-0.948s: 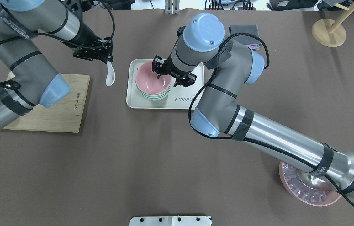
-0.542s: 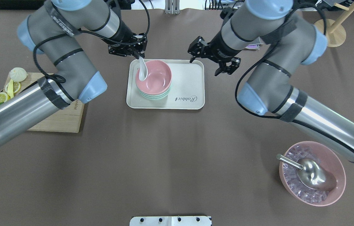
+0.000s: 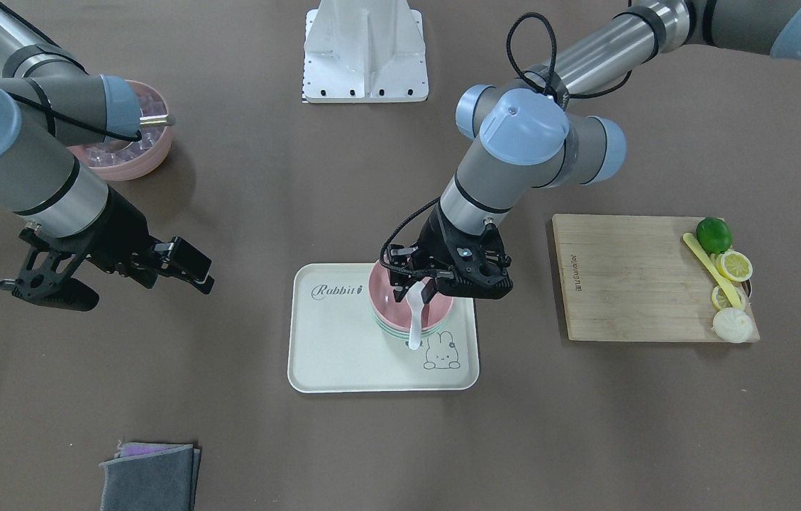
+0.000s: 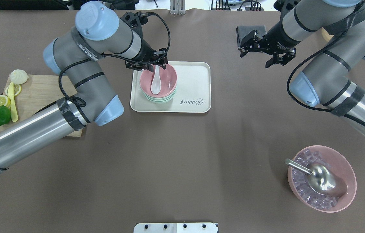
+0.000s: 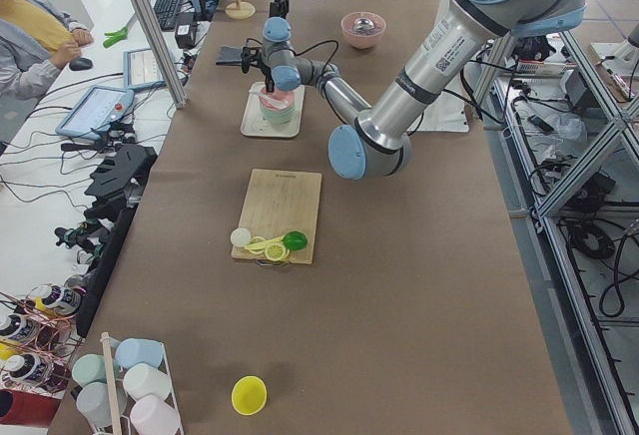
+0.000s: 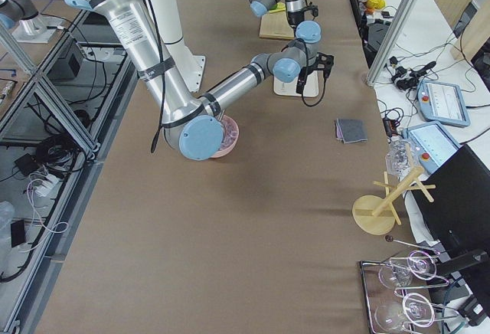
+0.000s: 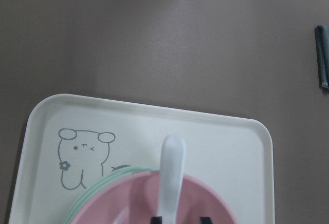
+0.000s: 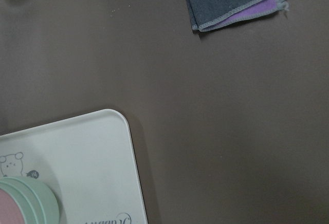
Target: Stack pink bowl on green and place spoon
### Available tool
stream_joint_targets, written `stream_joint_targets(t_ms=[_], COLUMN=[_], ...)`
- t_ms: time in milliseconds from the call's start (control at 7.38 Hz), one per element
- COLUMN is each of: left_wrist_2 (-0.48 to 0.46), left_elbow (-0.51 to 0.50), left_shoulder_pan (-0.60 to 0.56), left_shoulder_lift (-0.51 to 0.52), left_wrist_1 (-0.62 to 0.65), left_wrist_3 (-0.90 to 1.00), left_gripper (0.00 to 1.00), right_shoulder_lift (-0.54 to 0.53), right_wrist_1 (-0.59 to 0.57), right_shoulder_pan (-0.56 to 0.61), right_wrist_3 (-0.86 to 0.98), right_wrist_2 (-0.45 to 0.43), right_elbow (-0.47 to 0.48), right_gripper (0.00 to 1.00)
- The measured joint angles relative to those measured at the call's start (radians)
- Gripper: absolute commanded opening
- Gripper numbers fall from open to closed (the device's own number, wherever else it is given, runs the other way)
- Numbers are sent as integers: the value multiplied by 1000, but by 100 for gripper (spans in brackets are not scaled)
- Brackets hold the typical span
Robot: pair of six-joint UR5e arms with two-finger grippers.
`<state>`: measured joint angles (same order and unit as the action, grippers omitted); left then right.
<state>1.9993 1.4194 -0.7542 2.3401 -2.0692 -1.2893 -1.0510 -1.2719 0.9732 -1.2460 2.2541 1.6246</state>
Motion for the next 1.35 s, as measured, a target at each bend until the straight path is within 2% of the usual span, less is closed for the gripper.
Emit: stream_joint_targets(t_ms=[271, 542, 677, 1083, 1354], left_wrist_2=[20, 59, 71, 145, 285], left_elbow=[191, 349, 398, 405, 305], left_shoulder_pan=[-65, -172, -247, -477, -640], left_shoulder_lift=[-178, -341, -432, -669, -729], left_wrist_1=[105, 328, 392, 420, 420], left_wrist_3=[94, 442, 627, 1055, 1239], left_gripper=[98, 98, 98, 98, 98], right_shoulder_lift=[-62, -164, -219, -338, -416], right_wrist_1=[-6, -8, -8, -12, -11], right_shoulder_pan=[63, 148, 197, 376, 478], right_wrist_3=[110, 385, 537, 898, 1057], right_wrist_2=[-9, -18, -18, 41, 81], right_elbow=[0, -21, -32, -83, -99], right_gripper=[100, 100, 100, 100, 100])
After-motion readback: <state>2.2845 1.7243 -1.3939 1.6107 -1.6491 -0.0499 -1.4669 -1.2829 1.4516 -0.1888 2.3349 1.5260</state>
